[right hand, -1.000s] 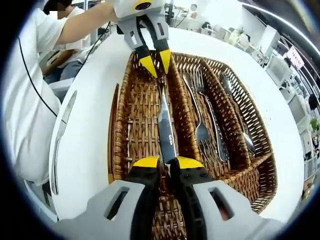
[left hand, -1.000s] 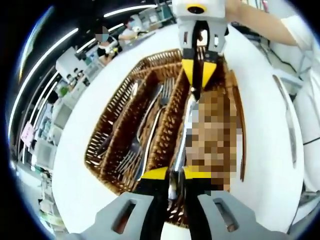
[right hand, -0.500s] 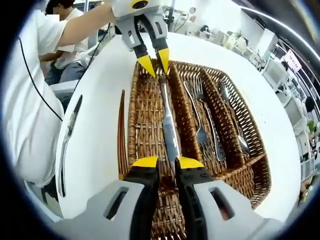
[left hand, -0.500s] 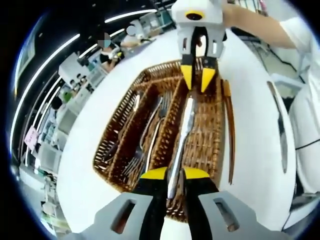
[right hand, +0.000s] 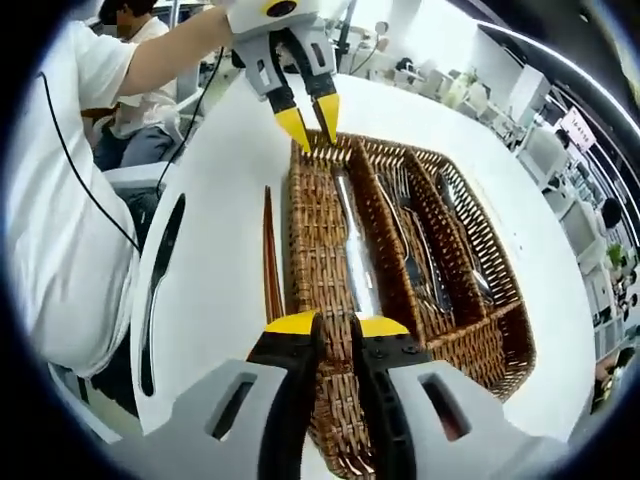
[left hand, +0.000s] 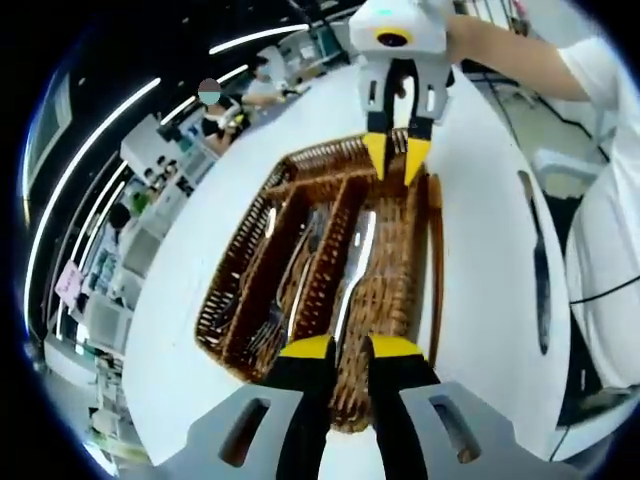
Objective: Arrange the knives, forks, and spoons in their matching storage slots by inserting each utensil handle-first until every utensil is classified and aligned in the correct compartment
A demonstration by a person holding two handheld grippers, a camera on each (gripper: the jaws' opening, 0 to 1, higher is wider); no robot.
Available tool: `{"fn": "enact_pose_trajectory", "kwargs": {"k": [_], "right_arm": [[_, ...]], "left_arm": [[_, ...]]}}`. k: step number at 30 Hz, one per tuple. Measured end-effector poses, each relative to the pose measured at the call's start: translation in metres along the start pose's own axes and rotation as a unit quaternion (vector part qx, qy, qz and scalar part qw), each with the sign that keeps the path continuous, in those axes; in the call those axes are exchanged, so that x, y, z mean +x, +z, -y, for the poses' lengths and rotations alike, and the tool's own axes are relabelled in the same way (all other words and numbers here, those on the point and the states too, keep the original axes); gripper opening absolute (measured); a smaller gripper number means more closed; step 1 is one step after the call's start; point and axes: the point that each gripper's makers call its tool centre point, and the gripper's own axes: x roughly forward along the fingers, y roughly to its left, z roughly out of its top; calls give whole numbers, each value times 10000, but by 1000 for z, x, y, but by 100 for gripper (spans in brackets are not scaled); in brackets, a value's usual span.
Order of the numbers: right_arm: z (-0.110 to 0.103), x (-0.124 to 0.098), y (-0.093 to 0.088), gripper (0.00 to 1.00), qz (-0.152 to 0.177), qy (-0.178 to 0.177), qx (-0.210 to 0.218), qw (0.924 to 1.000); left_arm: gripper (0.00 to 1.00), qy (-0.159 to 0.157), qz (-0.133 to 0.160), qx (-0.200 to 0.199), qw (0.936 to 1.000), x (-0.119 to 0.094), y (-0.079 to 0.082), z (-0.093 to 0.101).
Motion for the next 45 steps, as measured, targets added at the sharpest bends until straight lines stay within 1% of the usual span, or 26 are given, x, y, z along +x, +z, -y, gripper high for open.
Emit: {"fn": "enact_pose_trajectory", "kwargs": {"k": [4,10,19,27,31,35,39,45], "right_arm": [[-4,-5,0,14,56,-32,7,10000],[-15,-12,-3,15,84,-73,26,9999],[-32,-19,-4,15,125,-99,36,9999],[-46,-22,-6,16,144,-40,20,9999],[-57,-23,-8,17,188,40,61,9998],[-66,-23,-12,17,139,73,44,9999],[-75,-23,-16,17,116,129,57,9998],[-85,-25,-21,18,83,212,40,9997]], "left_arm": [[11,2,-22,34,10000,-3,0,5],[12,-46,49,15,10000,-11,3,18],[12,-157,99,20,9998,-17,5,35],[16,-352,58,65,9993,-17,4,55],[16,-441,18,145,9989,-18,5,66],[17,-516,37,171,9985,-19,8,74],[18,-647,-19,232,9976,-16,7,87],[20,-821,23,190,9964,-14,11,102]]}}
